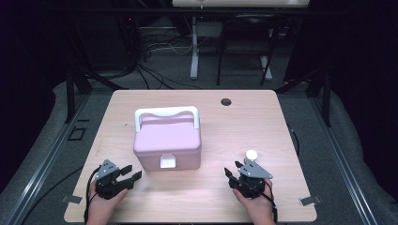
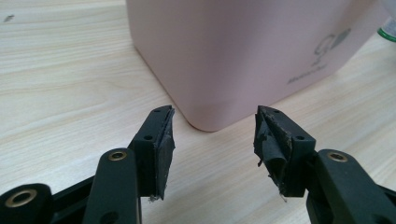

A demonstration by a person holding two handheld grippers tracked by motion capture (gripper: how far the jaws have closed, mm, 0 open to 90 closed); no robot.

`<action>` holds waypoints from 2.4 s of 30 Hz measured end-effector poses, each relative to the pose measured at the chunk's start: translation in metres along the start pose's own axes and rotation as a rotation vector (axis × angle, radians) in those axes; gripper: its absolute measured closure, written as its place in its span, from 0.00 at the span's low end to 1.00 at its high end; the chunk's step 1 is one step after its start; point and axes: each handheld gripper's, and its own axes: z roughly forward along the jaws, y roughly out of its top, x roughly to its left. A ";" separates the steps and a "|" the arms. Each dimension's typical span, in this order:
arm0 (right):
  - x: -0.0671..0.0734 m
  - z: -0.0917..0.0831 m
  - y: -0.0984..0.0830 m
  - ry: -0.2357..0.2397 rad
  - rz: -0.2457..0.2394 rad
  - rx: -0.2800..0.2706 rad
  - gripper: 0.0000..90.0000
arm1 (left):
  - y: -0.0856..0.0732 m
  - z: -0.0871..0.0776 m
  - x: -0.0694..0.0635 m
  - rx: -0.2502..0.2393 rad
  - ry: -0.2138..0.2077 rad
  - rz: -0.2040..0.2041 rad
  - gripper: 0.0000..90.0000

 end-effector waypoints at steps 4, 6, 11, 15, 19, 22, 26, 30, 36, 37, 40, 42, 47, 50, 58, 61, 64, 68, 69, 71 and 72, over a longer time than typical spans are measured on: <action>0.000 0.001 0.000 0.019 0.020 -0.009 0.58 | 0.000 -0.002 0.002 0.000 0.005 -0.017 0.53; 0.001 0.002 0.000 0.020 0.024 -0.002 0.58 | 0.000 -0.002 0.003 -0.013 0.012 -0.027 0.53; 0.002 0.004 0.001 0.028 0.043 -0.002 0.58 | 0.000 -0.003 0.004 -0.021 0.011 -0.035 0.53; 0.001 0.006 0.001 0.025 0.051 0.003 0.58 | 0.000 -0.003 0.003 -0.026 0.009 -0.036 0.53; 0.000 0.008 0.001 0.040 0.061 0.009 0.59 | 0.000 -0.006 0.003 -0.032 0.010 -0.026 0.53; 0.000 0.011 0.001 0.051 0.079 0.018 0.60 | -0.001 -0.007 0.003 -0.041 0.017 -0.031 0.53; 0.001 0.013 0.001 0.041 0.082 0.024 0.63 | 0.000 -0.008 0.005 -0.046 0.009 -0.041 0.54; 0.003 0.015 0.002 0.038 0.096 0.035 0.64 | 0.000 -0.007 0.004 -0.043 0.010 -0.046 0.53; 0.007 0.013 0.006 0.062 0.050 0.026 0.62 | 0.001 -0.007 0.005 -0.040 0.007 -0.052 0.55; 0.007 0.013 0.006 0.062 0.050 0.026 0.62 | 0.001 -0.007 0.005 -0.044 0.009 -0.055 0.55; 0.006 0.010 0.009 0.067 0.057 0.027 0.65 | 0.002 -0.009 0.006 -0.049 0.015 -0.056 0.59; 0.004 0.012 0.010 0.059 0.063 0.041 0.66 | 0.003 -0.009 0.007 -0.053 0.013 -0.066 0.63; -0.002 0.013 0.017 0.062 0.102 0.047 0.72 | 0.011 -0.011 0.009 -0.055 0.018 -0.086 0.72; -0.004 0.014 0.020 0.054 0.109 0.046 0.74 | 0.015 -0.010 0.009 -0.045 0.024 -0.068 0.75; -0.001 0.026 0.027 0.042 0.063 0.066 0.77 | 0.028 0.000 0.012 -0.033 0.039 -0.074 0.83; 0.002 0.032 0.029 0.062 0.096 0.061 0.76 | 0.033 0.007 0.010 -0.030 0.047 -0.064 0.85; 0.007 0.041 0.033 0.068 0.094 0.063 0.75 | 0.037 0.014 0.011 -0.030 0.063 -0.072 0.86; 0.015 0.050 0.036 0.068 0.067 0.060 0.74 | 0.038 0.018 0.013 -0.027 0.072 -0.067 0.88; 0.016 0.052 0.036 0.067 0.064 0.062 0.74 | 0.039 0.018 0.014 -0.017 0.067 -0.059 0.89; 0.017 0.055 0.036 0.072 0.068 0.064 0.74 | 0.039 0.020 0.014 -0.027 0.066 -0.053 0.91; 0.018 0.057 0.036 0.075 0.071 0.068 0.74 | 0.039 0.021 0.013 -0.027 0.067 -0.044 0.91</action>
